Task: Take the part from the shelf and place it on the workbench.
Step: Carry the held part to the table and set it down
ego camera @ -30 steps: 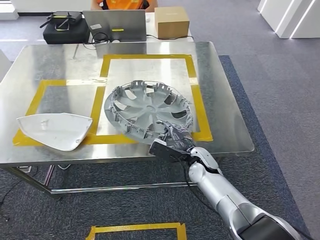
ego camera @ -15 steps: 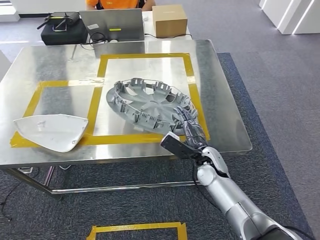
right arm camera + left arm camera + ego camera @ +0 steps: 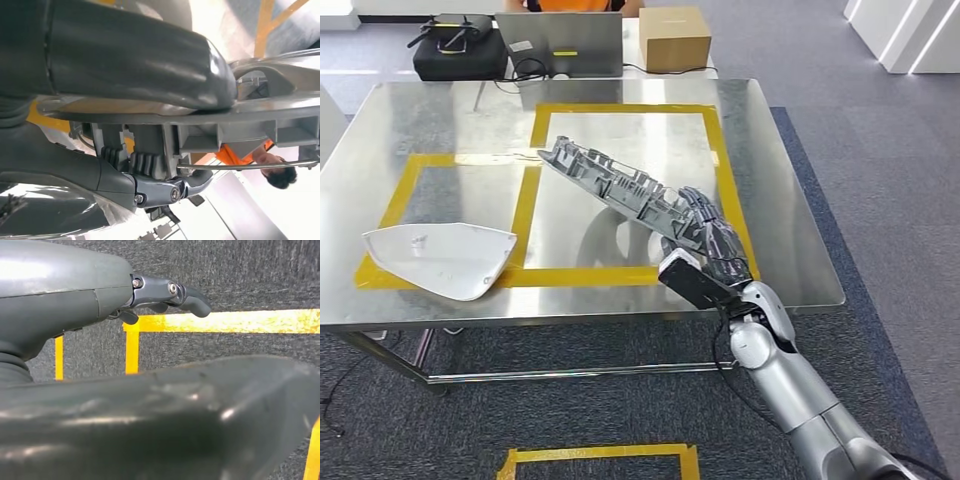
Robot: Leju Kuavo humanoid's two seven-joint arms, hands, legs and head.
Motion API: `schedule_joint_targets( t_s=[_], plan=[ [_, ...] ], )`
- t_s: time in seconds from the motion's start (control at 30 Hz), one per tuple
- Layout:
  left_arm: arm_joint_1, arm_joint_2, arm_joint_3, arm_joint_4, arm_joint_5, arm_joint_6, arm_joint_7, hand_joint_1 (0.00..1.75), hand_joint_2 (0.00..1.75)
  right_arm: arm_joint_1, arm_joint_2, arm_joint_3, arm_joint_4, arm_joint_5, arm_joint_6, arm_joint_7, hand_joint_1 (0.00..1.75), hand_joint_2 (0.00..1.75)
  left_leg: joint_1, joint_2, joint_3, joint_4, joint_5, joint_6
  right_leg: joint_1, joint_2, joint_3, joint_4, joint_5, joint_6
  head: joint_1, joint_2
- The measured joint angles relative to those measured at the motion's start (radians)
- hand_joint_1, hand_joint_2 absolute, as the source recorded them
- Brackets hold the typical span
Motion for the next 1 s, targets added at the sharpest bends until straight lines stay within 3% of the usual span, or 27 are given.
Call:
schedule_joint_targets(
  t_s=[0.07,0.2,0.27,0.33,0.37,0.4,0.43,0.5,0.53,0.6,0.7,0.77,0.87,0.9,0.93,1.0],
  plan=[
    [-0.001,-0.001,0.000,0.000,0.000,0.000,0.000,0.00,0.00,-0.002,-0.002,-0.001,-0.008,-0.001,0.002,-0.001,0.00,0.00,-0.003,0.000,-0.001,0.002,-0.003,-0.007,0.004,0.000,0.047,-0.093,0.025,-0.007,-0.001,0.000],
    [-0.003,0.000,0.000,0.000,0.000,-0.001,-0.001,0.00,0.00,-0.002,-0.004,-0.003,-0.021,-0.023,0.022,-0.008,0.00,0.00,-0.002,0.001,-0.004,0.010,-0.014,-0.028,0.002,0.000,0.060,-0.115,0.023,-0.016,-0.002,0.000],
    [-0.004,0.000,0.001,0.000,0.000,-0.001,-0.001,0.00,0.00,-0.003,-0.004,-0.003,-0.026,-0.058,0.059,-0.018,0.00,0.00,0.000,0.002,-0.035,0.085,-0.060,-0.037,-0.003,-0.002,0.065,-0.121,0.026,-0.024,-0.006,0.000],
    [-0.003,0.000,0.001,0.000,0.000,-0.002,-0.001,0.00,0.00,-0.004,-0.005,-0.002,-0.027,-0.082,0.098,-0.022,0.00,0.00,0.002,0.002,-0.096,0.215,-0.120,-0.043,-0.002,-0.003,0.065,-0.121,0.025,-0.028,-0.008,0.000],
    [-0.003,0.001,0.001,0.000,0.000,-0.002,-0.002,0.00,0.00,-0.004,-0.006,0.000,-0.027,-0.083,0.111,-0.018,0.00,0.00,0.002,0.002,-0.118,0.262,-0.132,-0.045,-0.002,-0.003,0.065,-0.121,0.024,-0.028,-0.008,0.000],
    [-0.002,0.001,0.001,0.000,0.000,-0.002,-0.002,0.00,0.00,-0.006,-0.008,0.002,-0.027,-0.077,0.121,-0.008,0.00,0.00,0.002,0.002,-0.126,0.275,-0.125,-0.045,-0.002,-0.003,0.065,-0.121,0.024,-0.028,-0.008,0.000],
    [-0.001,0.001,0.001,0.000,0.000,-0.003,-0.003,0.00,0.00,-0.009,-0.012,0.004,-0.027,-0.064,0.127,0.005,0.00,0.00,0.002,0.002,-0.114,0.247,-0.099,-0.045,-0.002,-0.003,0.066,-0.120,0.024,-0.028,-0.008,0.000],
    [-0.002,0.002,0.001,0.000,0.000,-0.004,-0.004,0.00,0.00,-0.022,-0.022,0.007,-0.027,-0.025,0.131,0.039,0.00,0.00,0.002,0.003,-0.053,0.113,-0.028,-0.039,-0.001,-0.002,0.067,-0.117,0.023,-0.024,-0.008,0.000],
    [-0.003,0.002,0.001,0.000,-0.001,-0.005,-0.004,0.00,0.00,-0.029,-0.027,0.008,-0.027,-0.003,0.129,0.056,0.00,0.00,0.001,0.003,-0.026,0.053,-0.006,-0.035,0.001,-0.002,0.066,-0.115,0.022,-0.021,-0.008,0.000],
    [-0.003,0.002,0.001,0.000,-0.002,-0.005,-0.005,0.00,0.00,-0.041,-0.038,0.009,-0.027,0.024,0.121,0.079,0.00,0.00,-0.002,0.002,-0.005,0.002,0.003,-0.026,0.004,-0.002,0.062,-0.113,0.022,-0.011,-0.007,0.000],
    [0.000,0.000,0.001,0.000,-0.002,-0.006,-0.006,0.00,0.00,-0.047,-0.049,0.006,-0.027,-0.018,0.122,0.076,0.00,0.00,0.000,0.002,-0.005,-0.007,0.010,-0.009,0.002,-0.002,0.056,-0.111,0.018,0.005,-0.006,0.000],
    [0.000,-0.001,0.001,0.000,-0.002,-0.005,-0.008,0.00,0.00,-0.049,-0.052,-0.007,-0.031,-0.085,0.130,0.053,0.00,0.00,0.004,0.002,-0.004,-0.012,0.014,0.002,0.001,-0.001,0.023,-0.045,-0.024,0.013,-0.002,0.000],
    [-0.001,-0.001,0.002,0.000,-0.002,-0.004,-0.011,0.00,0.00,-0.039,-0.053,-0.027,-0.042,-0.167,0.137,0.028,0.00,0.00,0.002,0.002,-0.004,-0.012,0.013,0.009,-0.002,-0.001,-0.066,0.147,-0.106,0.022,0.001,0.000],
    [0.000,-0.001,0.002,0.000,-0.002,-0.003,-0.012,0.00,0.00,-0.032,-0.053,-0.031,-0.046,-0.176,0.135,0.026,0.00,0.00,0.002,0.001,-0.004,-0.012,0.012,0.009,-0.003,-0.001,-0.079,0.173,-0.107,0.023,0.002,0.000],
    [0.001,-0.002,0.002,0.000,-0.002,-0.003,-0.012,0.00,0.00,-0.027,-0.053,-0.036,-0.051,-0.179,0.131,0.024,0.00,0.00,0.002,0.000,-0.003,-0.011,0.012,0.009,-0.003,-0.001,-0.071,0.155,-0.088,0.022,0.002,0.000],
    [0.001,-0.005,0.002,0.000,-0.001,-0.002,-0.013,0.00,0.00,-0.021,-0.053,-0.046,-0.066,-0.176,0.114,0.022,0.00,0.00,0.002,-0.001,-0.002,-0.010,0.010,0.006,-0.003,-0.001,-0.008,0.025,-0.021,0.016,0.002,0.000]
  ],
)
